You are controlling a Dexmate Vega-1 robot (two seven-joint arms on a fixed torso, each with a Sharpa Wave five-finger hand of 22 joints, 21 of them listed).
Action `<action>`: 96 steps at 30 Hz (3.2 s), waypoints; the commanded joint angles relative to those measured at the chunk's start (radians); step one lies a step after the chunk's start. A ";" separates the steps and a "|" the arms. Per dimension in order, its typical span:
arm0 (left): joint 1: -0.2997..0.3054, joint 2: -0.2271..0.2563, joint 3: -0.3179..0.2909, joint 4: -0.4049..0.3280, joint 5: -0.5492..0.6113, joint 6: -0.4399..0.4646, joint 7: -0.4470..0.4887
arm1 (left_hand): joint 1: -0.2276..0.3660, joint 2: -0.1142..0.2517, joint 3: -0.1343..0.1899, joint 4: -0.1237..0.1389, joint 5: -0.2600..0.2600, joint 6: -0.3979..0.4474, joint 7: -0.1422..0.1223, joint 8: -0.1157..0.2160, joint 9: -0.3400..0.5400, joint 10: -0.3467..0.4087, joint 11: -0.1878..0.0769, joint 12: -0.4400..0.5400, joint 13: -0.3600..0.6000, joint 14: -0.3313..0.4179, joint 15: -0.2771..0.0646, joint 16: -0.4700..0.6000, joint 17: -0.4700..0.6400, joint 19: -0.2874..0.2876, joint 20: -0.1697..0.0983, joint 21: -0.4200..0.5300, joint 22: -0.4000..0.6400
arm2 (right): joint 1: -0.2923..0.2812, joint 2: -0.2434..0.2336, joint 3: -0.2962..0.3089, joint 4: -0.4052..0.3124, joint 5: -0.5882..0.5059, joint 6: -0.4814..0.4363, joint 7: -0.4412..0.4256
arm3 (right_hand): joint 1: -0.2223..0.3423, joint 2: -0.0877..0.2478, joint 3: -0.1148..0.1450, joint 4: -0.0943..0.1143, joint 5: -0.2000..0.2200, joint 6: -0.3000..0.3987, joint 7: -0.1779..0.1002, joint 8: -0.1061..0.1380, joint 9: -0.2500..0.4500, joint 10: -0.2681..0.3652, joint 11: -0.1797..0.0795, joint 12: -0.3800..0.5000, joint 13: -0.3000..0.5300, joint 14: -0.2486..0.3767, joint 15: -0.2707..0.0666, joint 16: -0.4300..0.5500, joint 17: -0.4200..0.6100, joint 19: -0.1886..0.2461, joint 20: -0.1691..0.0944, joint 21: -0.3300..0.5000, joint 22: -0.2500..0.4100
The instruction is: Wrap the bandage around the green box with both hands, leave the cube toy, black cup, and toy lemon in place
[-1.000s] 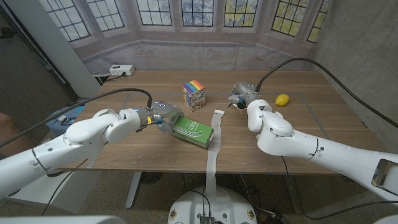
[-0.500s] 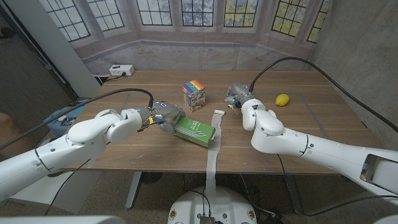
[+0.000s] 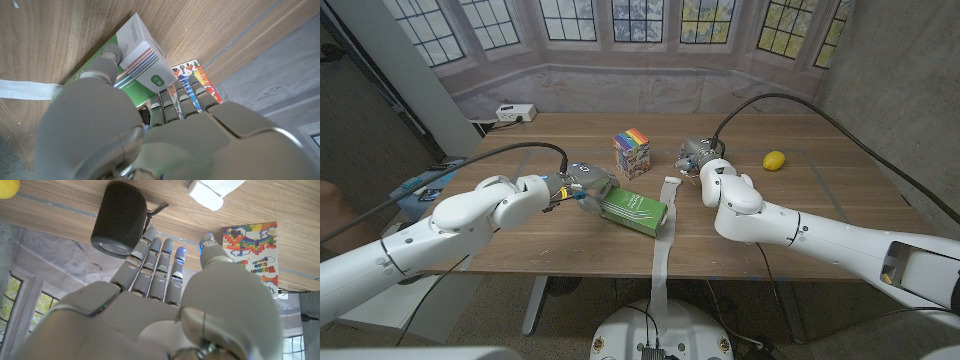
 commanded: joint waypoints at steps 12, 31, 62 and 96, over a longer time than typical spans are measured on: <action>0.008 -0.002 0.005 -0.010 0.001 0.022 0.005 | 0.013 0.020 0.009 0.003 0.005 0.023 0.002 0.016 0.007 0.003 0.001 0.009 0.007 0.012 -0.003 -0.001 0.003 0.008 0.000 -0.001 0.003 | 0.021 0.062 -0.017 0.104 0.010 0.021 0.065 | 0.028 0.000 -0.010 0.002 -0.003 0.028 0.001 -0.001 0.004 0.039 -0.003 0.021 0.012 0.010 -0.099 0.015 0.013 0.008 -0.004 0.003 0.006; 0.010 -0.006 0.008 -0.004 -0.001 0.016 0.017 | 0.014 0.022 0.011 0.003 0.006 0.019 0.002 0.023 0.007 0.002 -0.002 0.009 0.011 0.012 -0.003 -0.002 0.004 0.008 0.000 -0.001 0.003 | 0.028 0.104 -0.040 0.152 0.025 0.011 0.045 | 0.037 -0.002 -0.020 0.005 -0.002 0.041 0.006 -0.005 0.004 0.053 -0.003 0.030 0.020 0.016 -0.099 0.023 0.020 0.010 -0.002 0.003 0.006; 0.011 -0.009 0.017 -0.010 0.002 0.025 0.011 | 0.018 0.024 0.013 0.002 0.006 0.031 -0.002 0.041 0.009 0.005 -0.007 0.011 0.016 0.019 -0.007 0.000 0.006 0.011 -0.008 0.000 0.004 | 0.010 0.134 -0.045 0.237 0.005 0.069 -0.019 | 0.049 -0.007 -0.031 0.008 0.000 0.063 -0.004 -0.010 0.005 0.077 -0.010 0.041 0.023 0.039 -0.110 0.033 0.025 0.021 -0.005 0.006 0.006; 0.009 -0.028 0.029 -0.013 0.014 0.021 0.008 | 0.018 0.025 0.013 0.002 0.007 0.034 -0.004 0.058 0.005 0.010 -0.011 0.013 0.022 0.024 -0.012 0.001 0.009 0.006 -0.008 -0.002 0.003 | -0.099 0.153 0.023 0.304 -0.102 0.189 -0.139 | 0.084 -0.009 -0.025 0.005 0.004 0.167 -0.031 0.005 0.006 0.171 -0.043 0.095 0.044 0.133 -0.158 0.059 0.037 0.071 -0.029 0.025 0.009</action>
